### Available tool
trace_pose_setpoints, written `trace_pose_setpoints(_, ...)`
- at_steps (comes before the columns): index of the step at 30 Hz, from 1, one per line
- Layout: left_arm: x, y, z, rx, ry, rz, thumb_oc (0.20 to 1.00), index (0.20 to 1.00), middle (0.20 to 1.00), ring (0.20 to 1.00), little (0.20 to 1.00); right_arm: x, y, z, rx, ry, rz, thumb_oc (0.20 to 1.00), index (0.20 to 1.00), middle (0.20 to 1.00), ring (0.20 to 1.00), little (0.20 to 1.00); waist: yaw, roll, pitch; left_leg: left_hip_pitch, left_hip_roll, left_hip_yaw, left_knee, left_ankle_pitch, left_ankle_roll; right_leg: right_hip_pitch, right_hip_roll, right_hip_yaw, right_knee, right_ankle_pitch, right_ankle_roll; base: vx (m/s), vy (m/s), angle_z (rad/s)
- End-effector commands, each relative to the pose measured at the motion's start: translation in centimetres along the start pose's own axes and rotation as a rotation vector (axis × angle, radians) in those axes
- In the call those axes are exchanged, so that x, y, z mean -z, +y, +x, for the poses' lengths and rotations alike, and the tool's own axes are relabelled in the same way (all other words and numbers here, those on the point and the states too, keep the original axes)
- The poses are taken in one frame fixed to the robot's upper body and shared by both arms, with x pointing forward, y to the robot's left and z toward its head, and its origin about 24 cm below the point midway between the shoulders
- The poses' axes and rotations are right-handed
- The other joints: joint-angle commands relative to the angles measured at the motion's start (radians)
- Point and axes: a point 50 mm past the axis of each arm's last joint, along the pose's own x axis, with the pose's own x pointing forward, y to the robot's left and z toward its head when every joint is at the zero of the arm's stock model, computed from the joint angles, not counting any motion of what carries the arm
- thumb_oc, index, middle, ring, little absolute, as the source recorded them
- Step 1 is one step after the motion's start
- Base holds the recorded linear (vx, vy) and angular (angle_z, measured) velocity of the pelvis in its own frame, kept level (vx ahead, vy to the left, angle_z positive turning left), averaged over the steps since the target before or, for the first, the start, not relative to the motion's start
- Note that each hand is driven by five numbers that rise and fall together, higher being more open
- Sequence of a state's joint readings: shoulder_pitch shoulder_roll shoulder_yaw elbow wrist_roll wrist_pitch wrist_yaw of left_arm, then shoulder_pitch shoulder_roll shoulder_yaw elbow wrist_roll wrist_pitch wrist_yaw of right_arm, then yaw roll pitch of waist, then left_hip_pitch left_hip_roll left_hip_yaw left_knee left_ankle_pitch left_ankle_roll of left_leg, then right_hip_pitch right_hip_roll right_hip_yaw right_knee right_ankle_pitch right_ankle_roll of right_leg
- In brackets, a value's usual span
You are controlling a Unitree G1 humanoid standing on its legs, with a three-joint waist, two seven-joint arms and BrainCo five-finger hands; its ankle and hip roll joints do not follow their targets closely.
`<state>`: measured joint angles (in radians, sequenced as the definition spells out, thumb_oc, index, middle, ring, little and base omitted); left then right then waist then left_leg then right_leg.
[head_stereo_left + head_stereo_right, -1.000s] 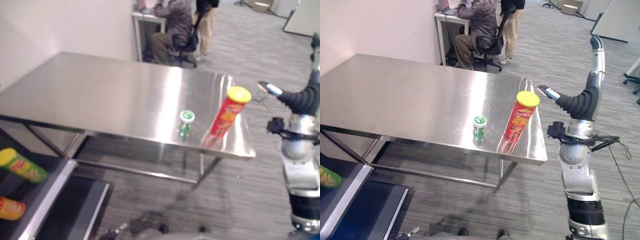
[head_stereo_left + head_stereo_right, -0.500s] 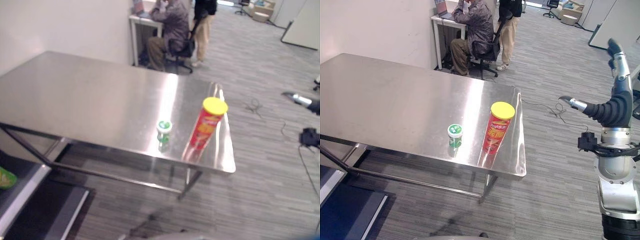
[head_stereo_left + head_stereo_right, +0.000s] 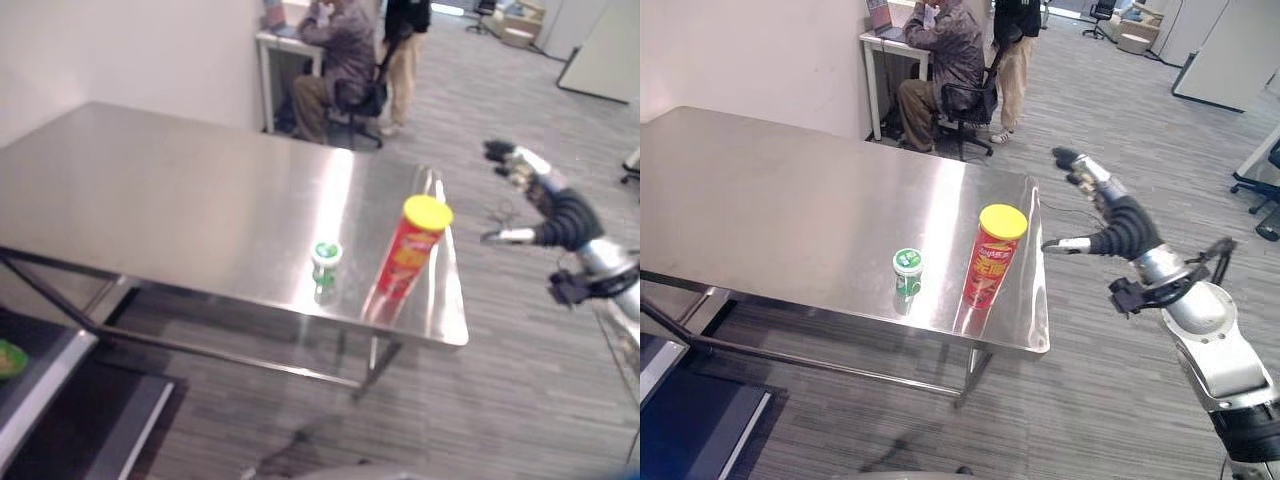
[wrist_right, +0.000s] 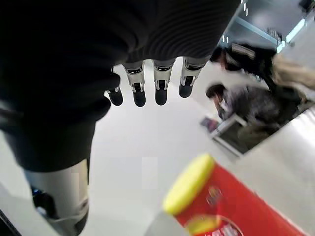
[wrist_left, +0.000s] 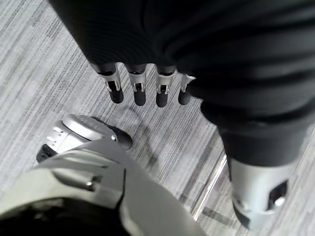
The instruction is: Put the goods on the table back onto the shelves and tidy them up.
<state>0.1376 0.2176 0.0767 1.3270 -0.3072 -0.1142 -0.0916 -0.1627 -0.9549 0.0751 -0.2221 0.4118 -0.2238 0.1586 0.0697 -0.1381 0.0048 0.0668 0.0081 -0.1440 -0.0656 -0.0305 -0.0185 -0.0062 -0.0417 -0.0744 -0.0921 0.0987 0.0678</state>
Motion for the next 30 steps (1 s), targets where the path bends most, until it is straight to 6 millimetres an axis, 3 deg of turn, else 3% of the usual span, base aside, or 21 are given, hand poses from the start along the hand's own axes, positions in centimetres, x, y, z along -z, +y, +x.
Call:
trace_pose_setpoints(1, -0.3, 0.2, 0.1, -0.014, 0.015, -0.001, 1.000, 1.000, 1.000, 1.000, 1.000, -1.2, -1.3, 0.9, 0.024, -0.047, -0.093, 1.000, 1.000, 1.000, 1.000, 1.000, 0.041, 0.031, -0.040, -0.054, 0.058, -0.011, -0.022, 0.034, -0.036, 0.026, -0.016, -0.012, 0.005, -0.065, 0.044, 0.01, 0.026, 0.09)
trace_pose_setpoints(9, -0.3, 0.3, 0.1, -0.030, 0.032, 0.044, 1.000, 1.000, 1.000, 1.000, 1.000, 0.6, -0.6, 2.6, 0.005, 0.026, -0.183, 1.000, 1.000, 1.000, 1.000, 1.000, 0.072, 0.028, -0.038, -0.058, 0.050, -0.029, -0.022, 0.039, -0.036, 0.036, -0.022, -0.034, 0.005, -0.068, 0.042, 0.01, 0.020, 0.07)
trace_pose_setpoints(13, -0.7, 0.0, 0.2, -0.019, 0.023, 0.078, 1.000, 1.000, 1.000, 1.000, 1.000, 1.4, 0.2, 3.3, -0.039, 0.055, -0.149, 1.000, 1.000, 1.000, 1.000, 1.000, 0.079, 0.024, -0.034, -0.061, 0.046, -0.037, -0.022, 0.042, -0.035, 0.038, -0.025, -0.041, 0.005, -0.068, 0.041, 0.00, 0.009, 0.09)
trace_pose_setpoints(30, -0.5, 0.2, 0.1, -0.014, 0.006, -0.033, 1.000, 1.000, 1.000, 1.000, 1.000, 3.9, 2.6, 2.9, -0.190, 0.170, -0.129, 1.000, 1.000, 1.000, 1.000, 1.000, 0.082, 0.025, -0.019, -0.048, 0.043, -0.048, -0.022, 0.037, -0.032, 0.056, -0.032, -0.045, 0.005, -0.072, 0.040, 0.00, 0.001, 0.02)
